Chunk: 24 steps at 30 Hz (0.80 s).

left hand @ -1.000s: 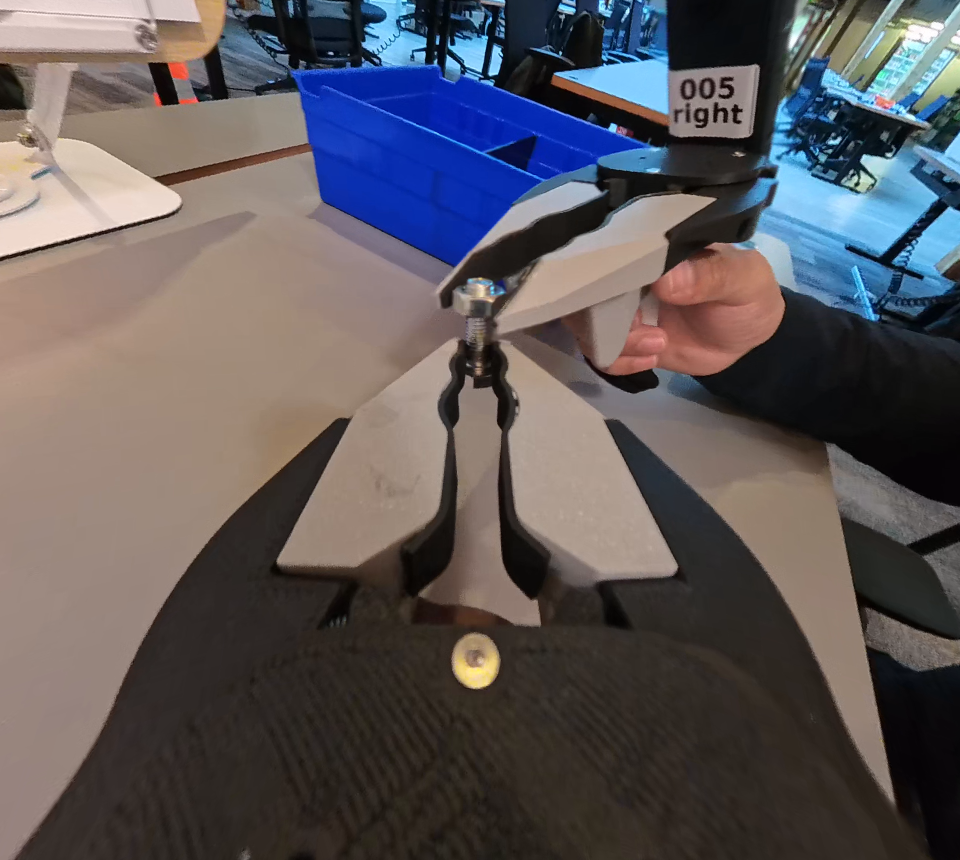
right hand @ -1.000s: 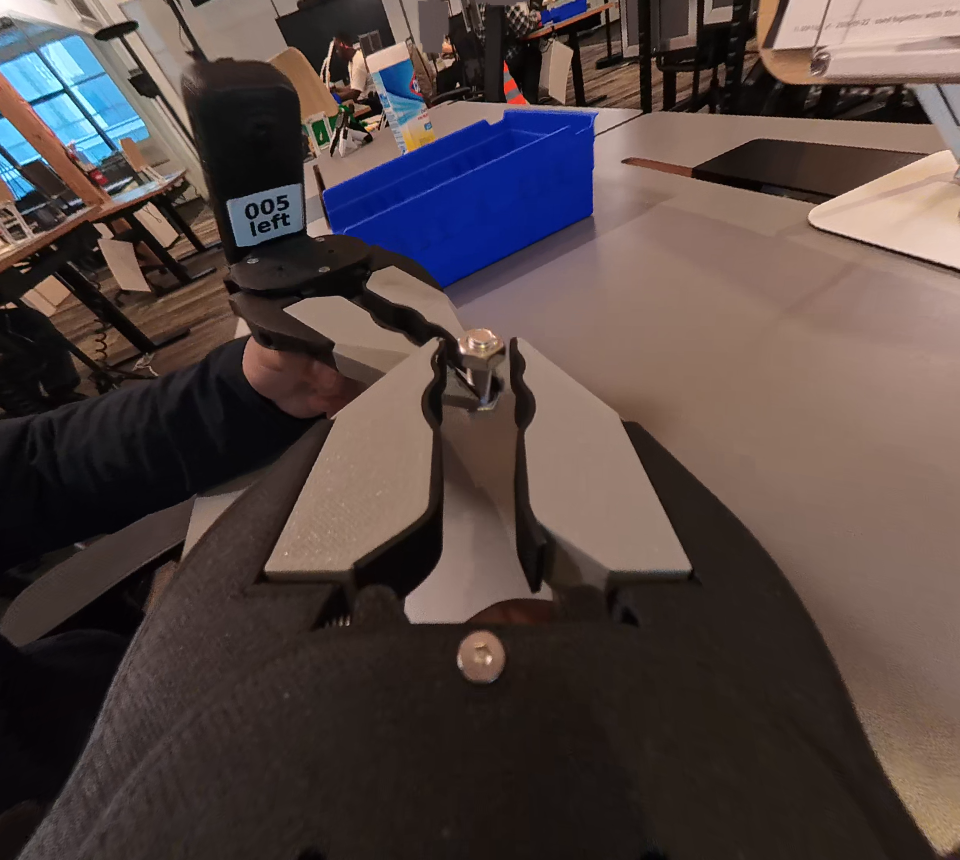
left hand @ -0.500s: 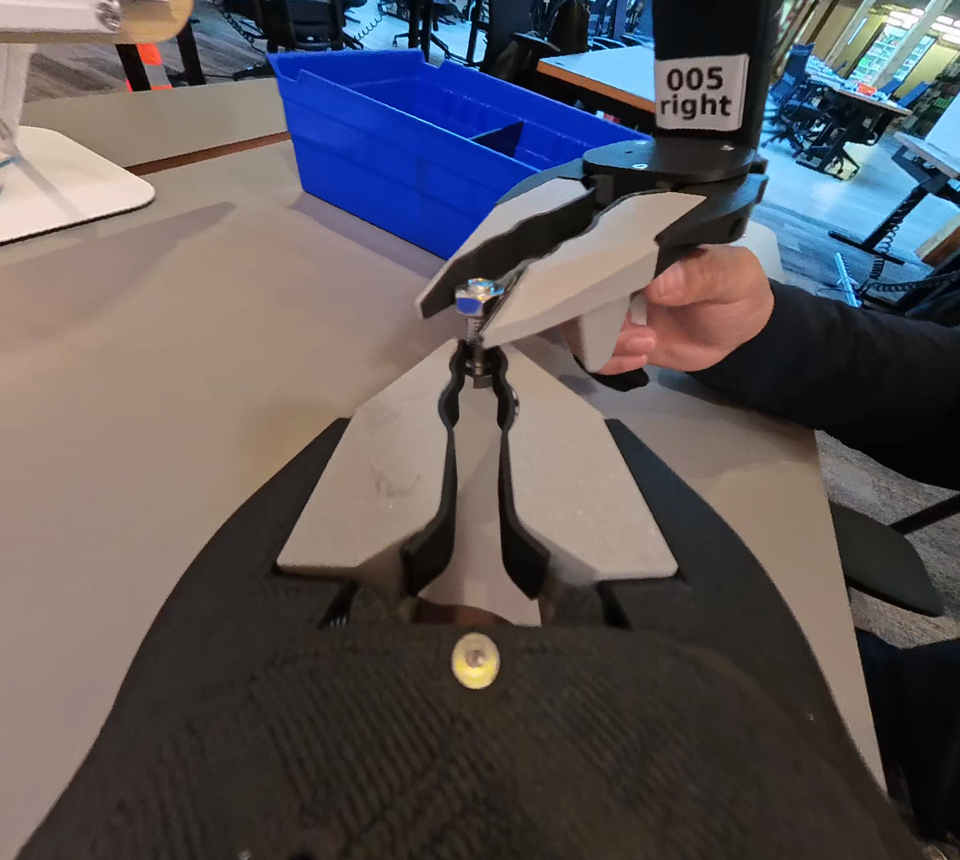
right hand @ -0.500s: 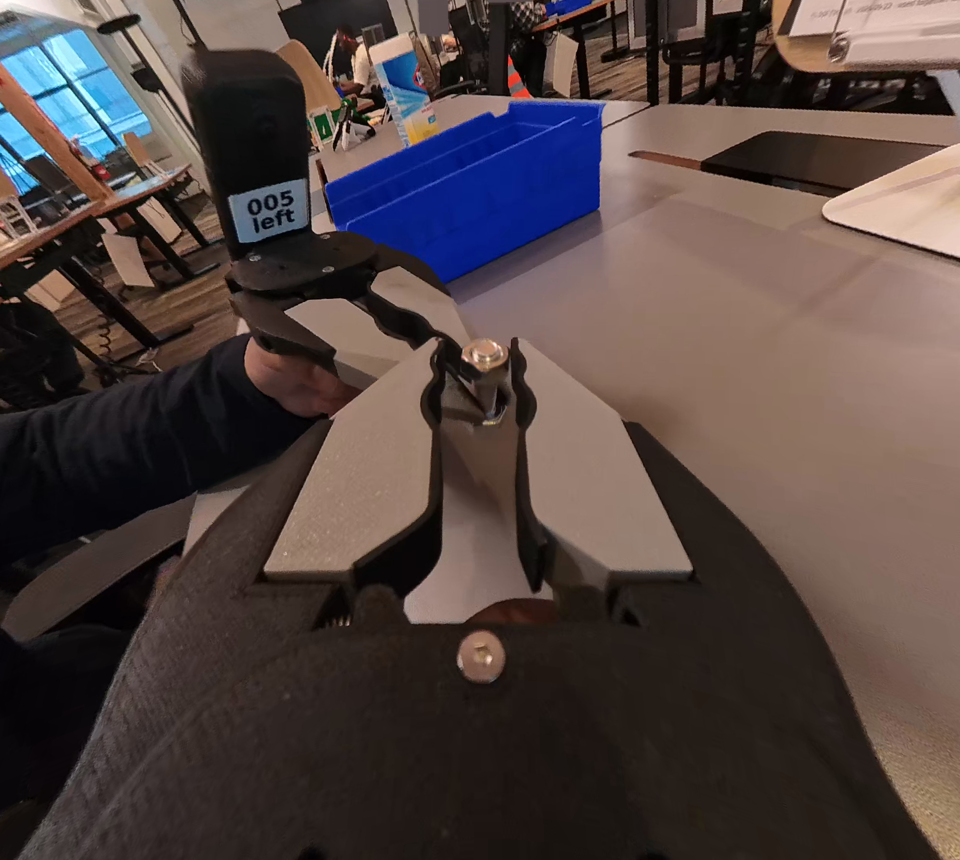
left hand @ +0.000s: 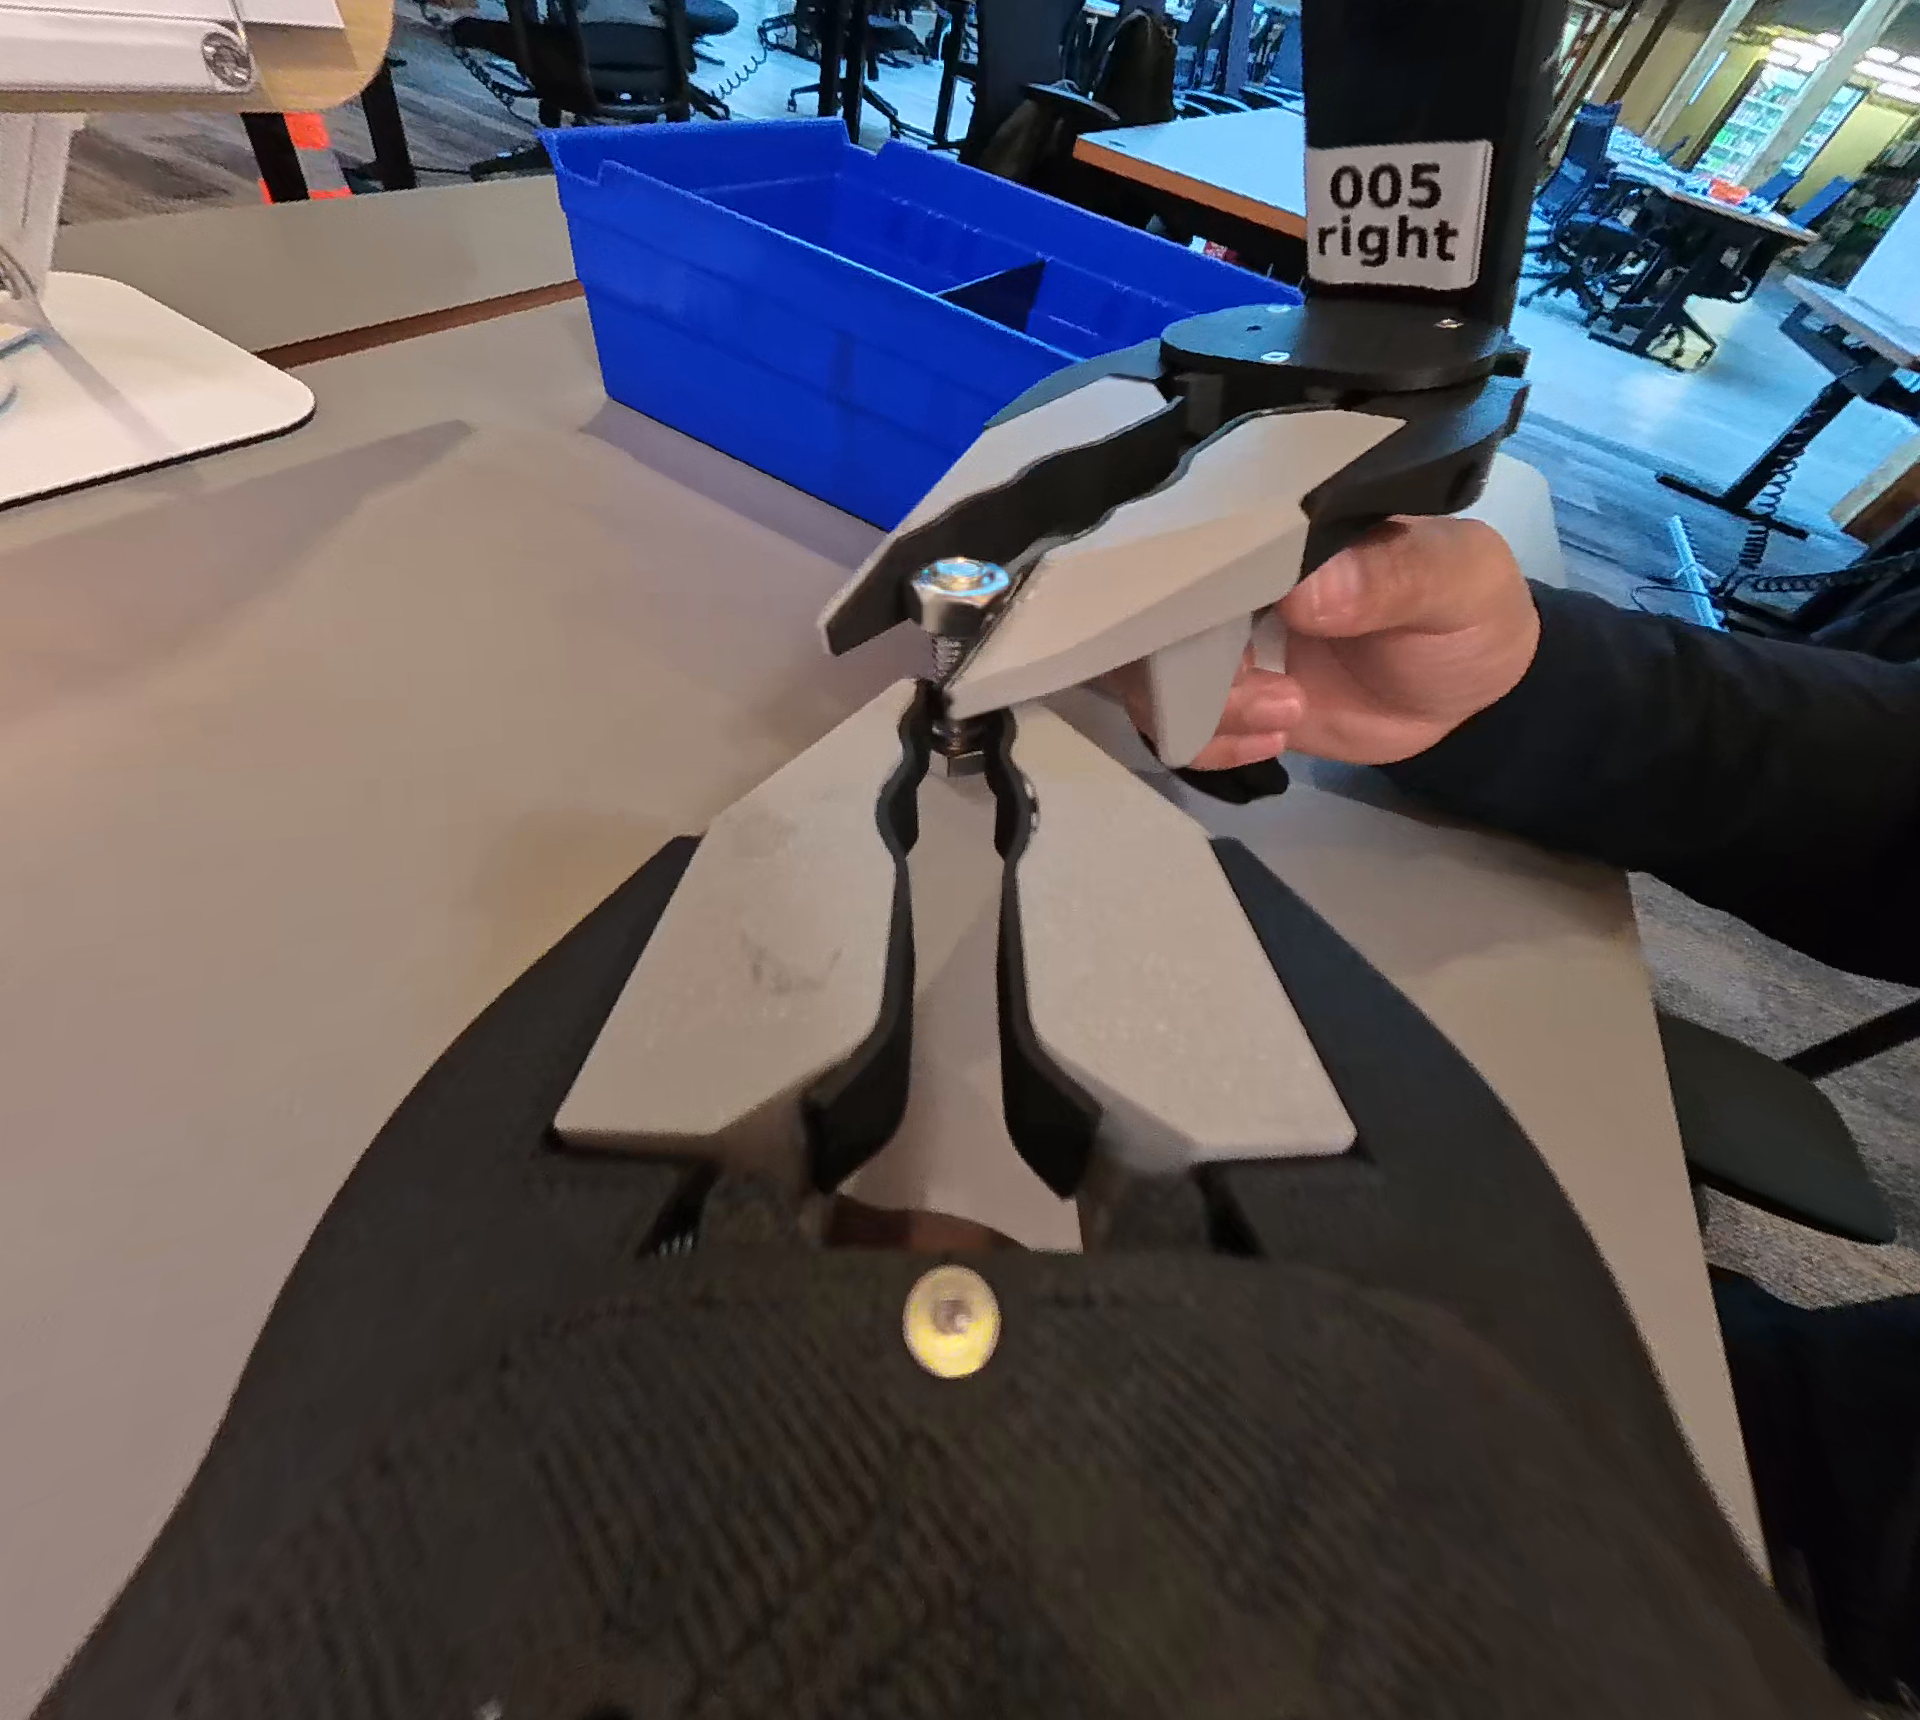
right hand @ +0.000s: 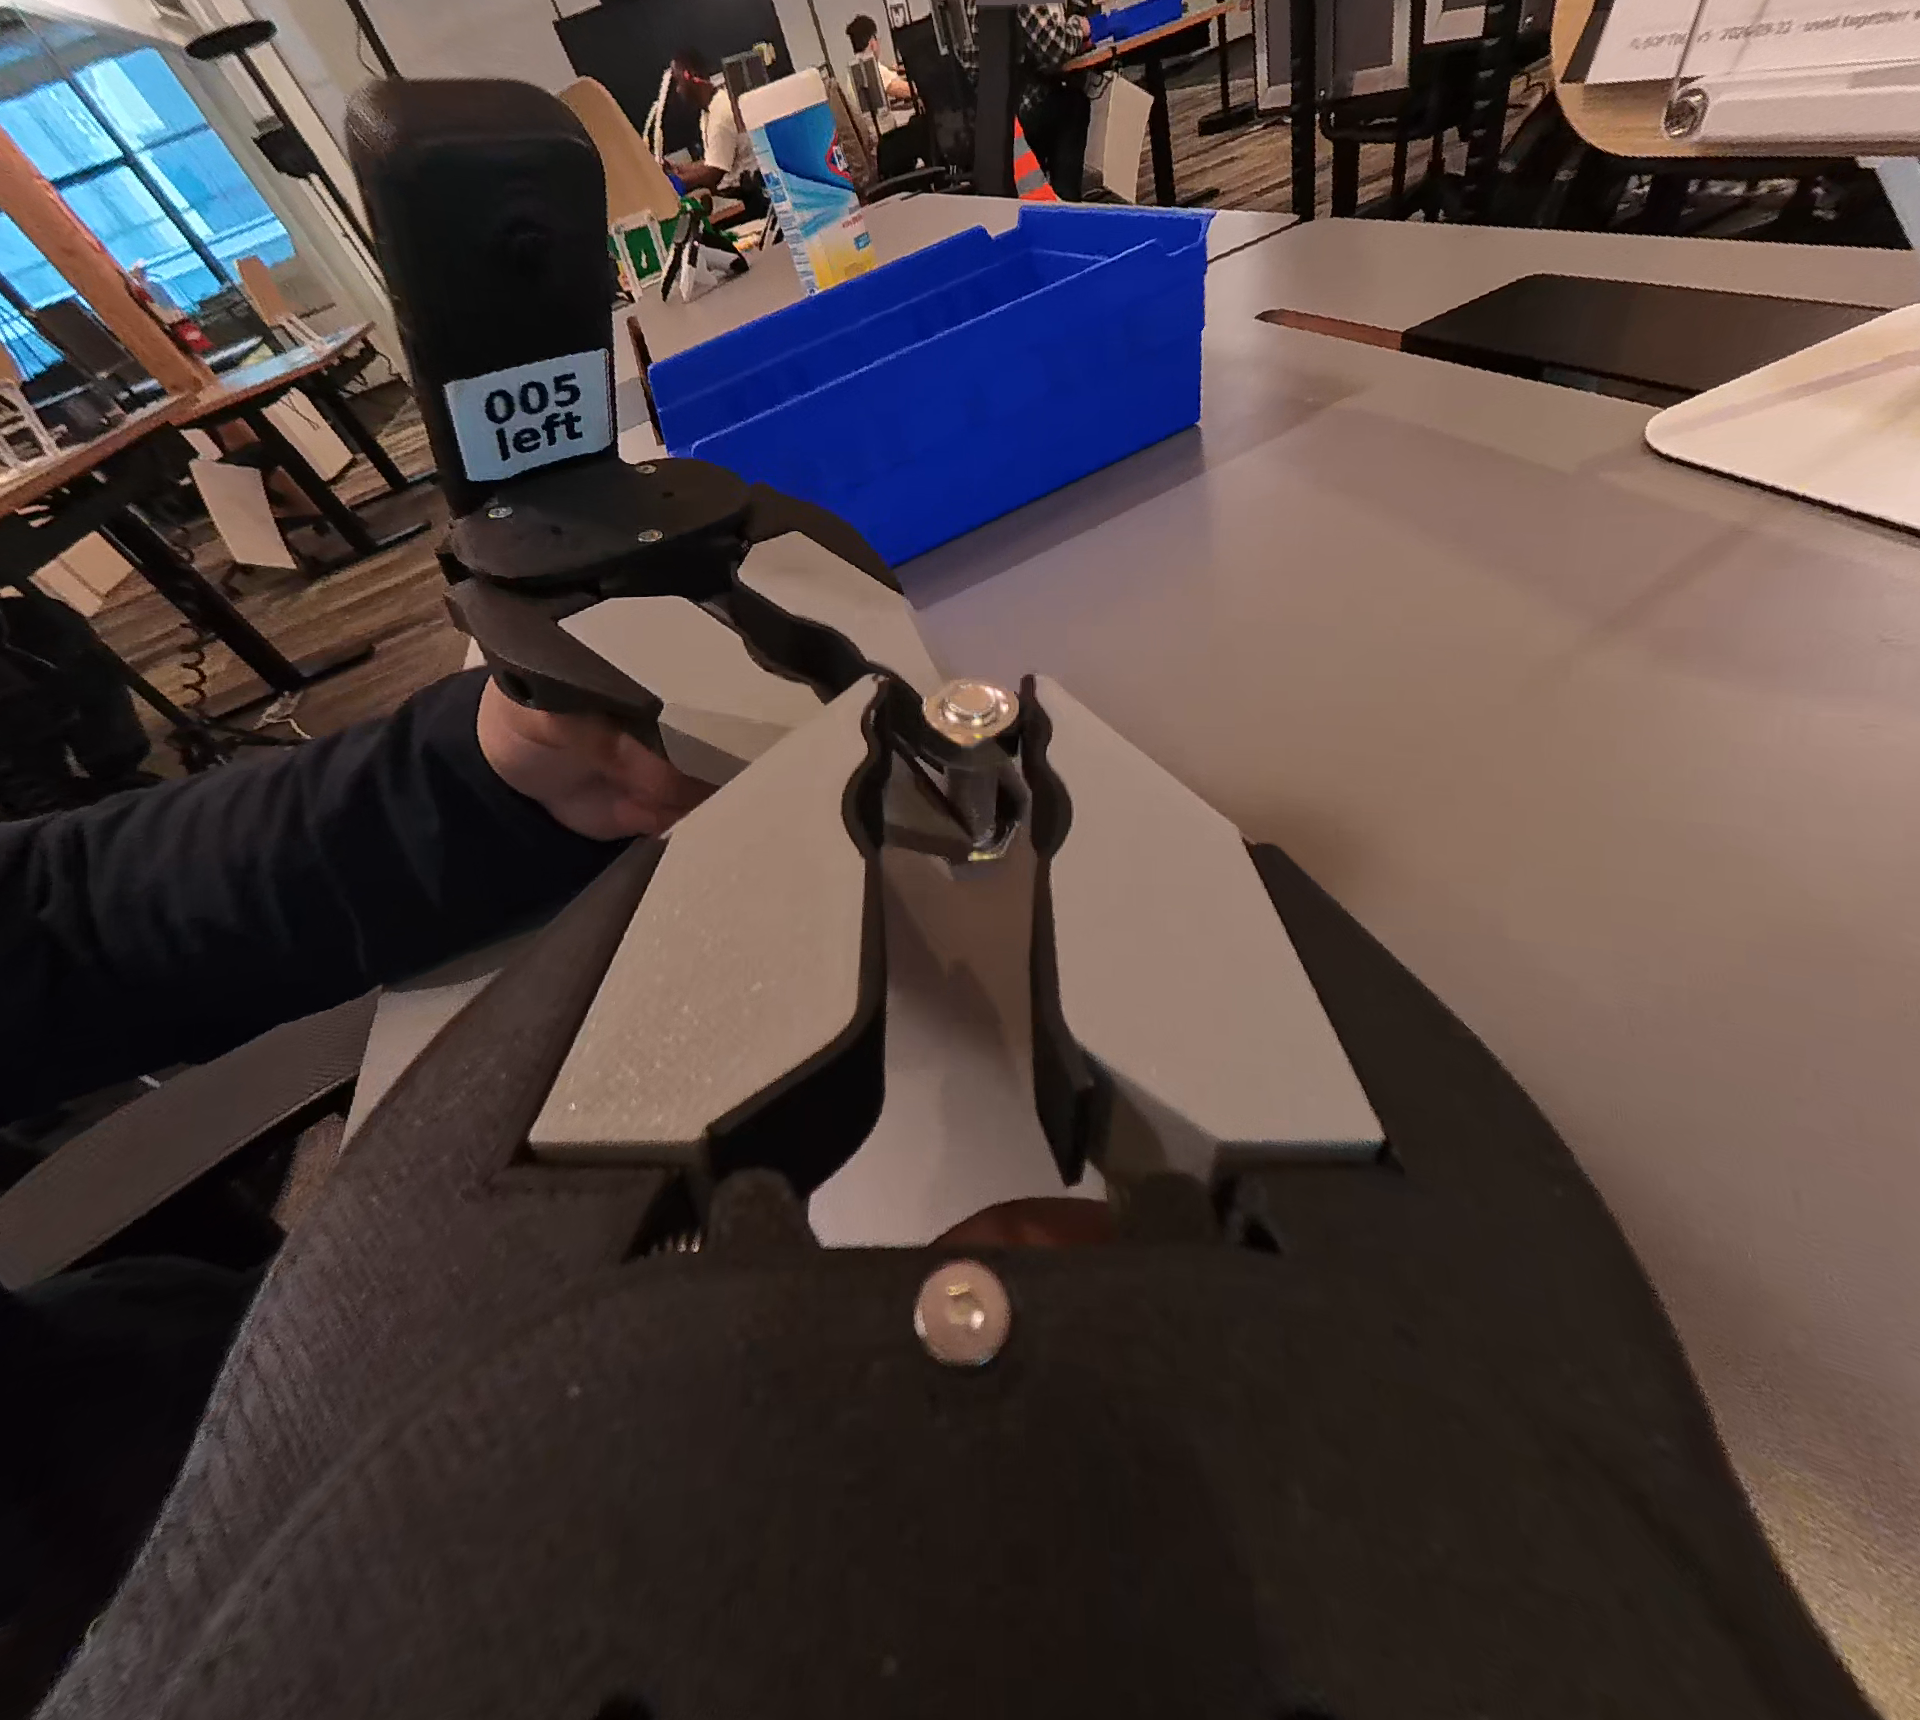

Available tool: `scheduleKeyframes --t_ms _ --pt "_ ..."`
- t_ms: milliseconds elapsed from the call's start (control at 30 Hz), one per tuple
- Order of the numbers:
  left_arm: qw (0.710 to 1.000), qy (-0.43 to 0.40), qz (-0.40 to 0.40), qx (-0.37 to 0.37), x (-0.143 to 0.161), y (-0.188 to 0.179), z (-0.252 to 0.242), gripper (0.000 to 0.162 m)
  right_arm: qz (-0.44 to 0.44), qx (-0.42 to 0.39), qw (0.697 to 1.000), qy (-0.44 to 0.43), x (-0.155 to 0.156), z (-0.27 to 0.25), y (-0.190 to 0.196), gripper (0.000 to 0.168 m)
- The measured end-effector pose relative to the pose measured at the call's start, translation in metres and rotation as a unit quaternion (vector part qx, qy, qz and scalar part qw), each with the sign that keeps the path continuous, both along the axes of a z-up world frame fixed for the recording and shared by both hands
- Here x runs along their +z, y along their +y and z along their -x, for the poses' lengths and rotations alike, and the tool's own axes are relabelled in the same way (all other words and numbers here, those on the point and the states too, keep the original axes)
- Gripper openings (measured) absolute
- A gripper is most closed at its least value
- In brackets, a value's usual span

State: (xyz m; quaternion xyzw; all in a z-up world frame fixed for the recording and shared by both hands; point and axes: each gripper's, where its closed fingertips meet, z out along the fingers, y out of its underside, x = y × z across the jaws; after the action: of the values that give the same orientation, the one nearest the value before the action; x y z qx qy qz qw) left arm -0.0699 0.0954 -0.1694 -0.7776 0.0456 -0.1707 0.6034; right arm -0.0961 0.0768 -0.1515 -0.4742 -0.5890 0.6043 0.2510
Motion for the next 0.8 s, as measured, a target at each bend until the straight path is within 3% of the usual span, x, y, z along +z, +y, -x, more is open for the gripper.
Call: scheduleKeyframes --t_ms 267,467,800 --pt "0.999 -0.033 -0.011 0.024 0.007 -0.003 0.018 0.006 0.023 -0.005 1.0 0.011 0.009 -0.004 0.012 0.015" --pt "1.0 -0.006 0.004 0.0 -0.001 0.0 0.0 0.007 0.021 0.006 1.0 -0.002 -0.001 0.001 -0.003 0.025" --pt "0.999 -0.034 -0.002 0.023 0.003 -0.003 0.017 0.006 0.024 -0.014 1.0 0.013 0.01 -0.004 0.015 0.016"
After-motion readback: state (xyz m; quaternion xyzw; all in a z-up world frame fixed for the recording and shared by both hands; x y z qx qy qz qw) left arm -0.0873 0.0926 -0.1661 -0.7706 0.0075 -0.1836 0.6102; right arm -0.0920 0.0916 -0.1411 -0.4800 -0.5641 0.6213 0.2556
